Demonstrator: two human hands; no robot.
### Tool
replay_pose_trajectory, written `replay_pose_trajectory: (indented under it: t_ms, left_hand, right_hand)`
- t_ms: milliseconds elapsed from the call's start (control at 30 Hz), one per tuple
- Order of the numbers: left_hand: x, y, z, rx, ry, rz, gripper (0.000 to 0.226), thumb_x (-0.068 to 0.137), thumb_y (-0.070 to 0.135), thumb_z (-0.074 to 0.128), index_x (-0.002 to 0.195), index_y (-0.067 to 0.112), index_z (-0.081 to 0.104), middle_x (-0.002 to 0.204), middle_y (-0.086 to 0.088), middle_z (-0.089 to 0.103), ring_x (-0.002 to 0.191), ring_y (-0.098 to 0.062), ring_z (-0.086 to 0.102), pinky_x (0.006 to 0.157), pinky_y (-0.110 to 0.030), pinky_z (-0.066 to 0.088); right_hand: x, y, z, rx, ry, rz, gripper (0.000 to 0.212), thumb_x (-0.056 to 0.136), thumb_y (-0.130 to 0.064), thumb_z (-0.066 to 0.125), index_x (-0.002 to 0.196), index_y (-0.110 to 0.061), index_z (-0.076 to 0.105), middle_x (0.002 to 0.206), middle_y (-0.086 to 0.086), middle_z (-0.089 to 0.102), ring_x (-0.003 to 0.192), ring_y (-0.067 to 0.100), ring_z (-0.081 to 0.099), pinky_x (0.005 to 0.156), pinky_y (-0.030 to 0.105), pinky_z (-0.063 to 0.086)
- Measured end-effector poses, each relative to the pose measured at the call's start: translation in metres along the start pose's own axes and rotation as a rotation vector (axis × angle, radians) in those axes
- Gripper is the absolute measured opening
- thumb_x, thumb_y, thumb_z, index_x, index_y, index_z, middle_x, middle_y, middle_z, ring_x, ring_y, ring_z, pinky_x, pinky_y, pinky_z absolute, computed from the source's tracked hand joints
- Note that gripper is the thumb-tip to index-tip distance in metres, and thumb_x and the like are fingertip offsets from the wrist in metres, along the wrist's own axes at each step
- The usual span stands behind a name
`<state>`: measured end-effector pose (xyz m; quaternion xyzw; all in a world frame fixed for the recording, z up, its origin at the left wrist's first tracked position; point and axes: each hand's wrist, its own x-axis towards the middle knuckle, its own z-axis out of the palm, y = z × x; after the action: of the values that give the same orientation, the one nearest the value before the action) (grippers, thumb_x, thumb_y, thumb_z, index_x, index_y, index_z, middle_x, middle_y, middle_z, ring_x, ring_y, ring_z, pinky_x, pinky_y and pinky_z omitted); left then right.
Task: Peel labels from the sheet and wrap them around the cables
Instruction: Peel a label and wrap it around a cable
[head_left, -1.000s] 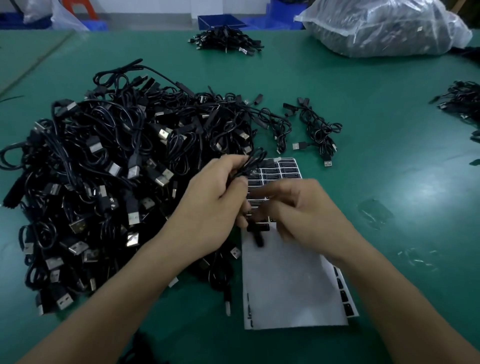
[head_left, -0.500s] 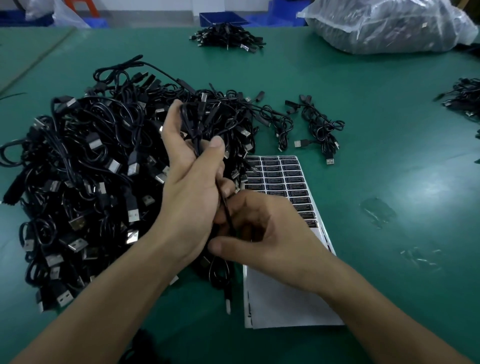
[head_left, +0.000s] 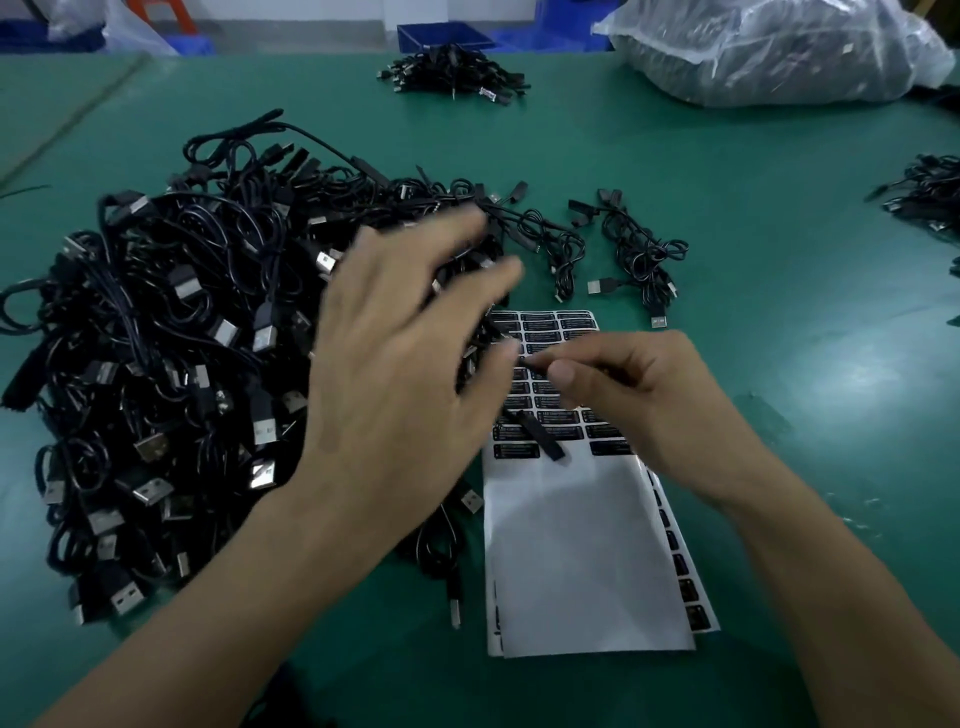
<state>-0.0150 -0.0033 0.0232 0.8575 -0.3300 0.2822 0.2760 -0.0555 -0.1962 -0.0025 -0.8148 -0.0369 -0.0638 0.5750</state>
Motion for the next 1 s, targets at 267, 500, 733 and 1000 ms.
replay_pose_trajectory:
  t_ms: [267, 500, 733, 1000]
  left_hand:
    - [-0.002, 0.000, 0.003, -0.121, -0.416, -0.054, 0.038, 0.099, 0.051, 0.040, 0.113, 0.029, 0.069, 0.083, 0.016, 0.062, 0.084, -0.004, 0.051, 0.073, -0.017, 0.041]
    - [-0.004, -0.008, 0.005, -0.022, -0.317, -0.171, 0.030, 0.100, 0.041, 0.035, 0.091, 0.025, 0.058, 0.060, 0.011, 0.052, 0.053, -0.007, 0.049, 0.050, -0.029, 0.040]
    - [-0.008, -0.001, 0.008, -0.168, -0.272, -0.212, 0.020, 0.098, 0.042, 0.031, 0.081, 0.031, 0.033, 0.050, 0.010, 0.039, 0.047, -0.012, 0.046, 0.044, -0.026, 0.025]
    - [-0.021, 0.007, 0.028, -0.012, -0.418, -0.025, 0.024, 0.093, 0.031, 0.058, 0.087, 0.024, 0.036, 0.074, 0.006, 0.065, 0.064, -0.023, 0.058, 0.051, -0.029, 0.021]
  right_hand:
    - [-0.001, -0.005, -0.003, 0.179, -0.007, 0.107, 0.018, 0.072, -0.036, 0.077, 0.081, -0.022, 0.072, 0.071, 0.009, 0.075, 0.054, 0.010, 0.062, 0.051, 0.016, 0.049]
    - [-0.001, 0.005, -0.009, -0.277, 0.103, 0.234, 0.019, 0.092, -0.026, 0.066, 0.074, -0.027, 0.073, 0.065, -0.009, 0.071, 0.051, 0.003, 0.055, 0.050, 0.018, 0.046]
    - [-0.008, 0.003, 0.013, -0.504, -0.044, 0.222, 0.012, 0.080, -0.038, 0.080, 0.076, -0.031, 0.072, 0.052, -0.029, 0.056, 0.051, -0.006, 0.053, 0.044, 0.009, 0.036]
    - [-0.006, -0.009, 0.004, -0.415, -0.266, 0.194, 0.034, 0.088, -0.008, 0.068, 0.072, -0.039, 0.073, 0.063, -0.014, 0.063, 0.058, -0.001, 0.053, 0.055, 0.013, 0.040]
